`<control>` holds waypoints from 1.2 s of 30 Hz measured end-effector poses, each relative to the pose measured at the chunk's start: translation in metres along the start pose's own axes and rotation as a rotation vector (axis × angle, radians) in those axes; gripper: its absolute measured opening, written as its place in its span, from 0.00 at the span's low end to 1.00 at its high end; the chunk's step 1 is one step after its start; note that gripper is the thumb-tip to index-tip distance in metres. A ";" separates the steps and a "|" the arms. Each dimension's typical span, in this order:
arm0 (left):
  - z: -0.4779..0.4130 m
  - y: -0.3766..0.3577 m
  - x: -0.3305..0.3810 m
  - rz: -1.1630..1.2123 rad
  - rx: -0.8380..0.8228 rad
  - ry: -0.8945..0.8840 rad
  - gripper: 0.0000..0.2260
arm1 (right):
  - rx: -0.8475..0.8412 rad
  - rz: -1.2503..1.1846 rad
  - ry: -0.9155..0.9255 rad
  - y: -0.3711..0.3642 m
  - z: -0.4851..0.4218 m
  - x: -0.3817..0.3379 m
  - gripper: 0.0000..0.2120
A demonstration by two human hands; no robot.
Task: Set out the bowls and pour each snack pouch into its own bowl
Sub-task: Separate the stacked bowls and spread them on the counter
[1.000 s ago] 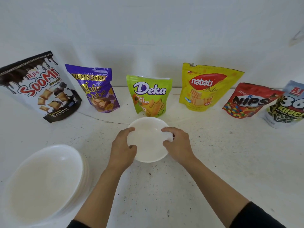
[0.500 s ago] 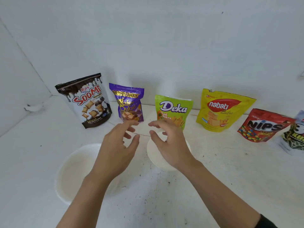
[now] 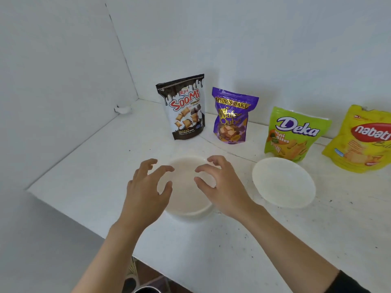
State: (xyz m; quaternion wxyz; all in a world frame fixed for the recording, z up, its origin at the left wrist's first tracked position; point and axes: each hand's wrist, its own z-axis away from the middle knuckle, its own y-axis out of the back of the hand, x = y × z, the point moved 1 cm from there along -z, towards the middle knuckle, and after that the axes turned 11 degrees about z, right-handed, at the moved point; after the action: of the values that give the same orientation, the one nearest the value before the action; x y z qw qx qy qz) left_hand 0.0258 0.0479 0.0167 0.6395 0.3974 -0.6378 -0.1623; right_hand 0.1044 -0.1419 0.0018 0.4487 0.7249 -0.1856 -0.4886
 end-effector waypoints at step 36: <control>-0.044 -0.015 0.127 0.857 -0.062 -0.097 0.29 | 0.394 -0.577 -0.260 0.132 0.024 0.036 0.33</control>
State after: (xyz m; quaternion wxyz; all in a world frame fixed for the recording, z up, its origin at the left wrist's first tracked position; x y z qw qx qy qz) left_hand 0.0887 -0.0387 0.0990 0.6299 0.0691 -0.7694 0.0803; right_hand 0.1221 -0.2482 0.0895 0.1171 0.7517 -0.1197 -0.6379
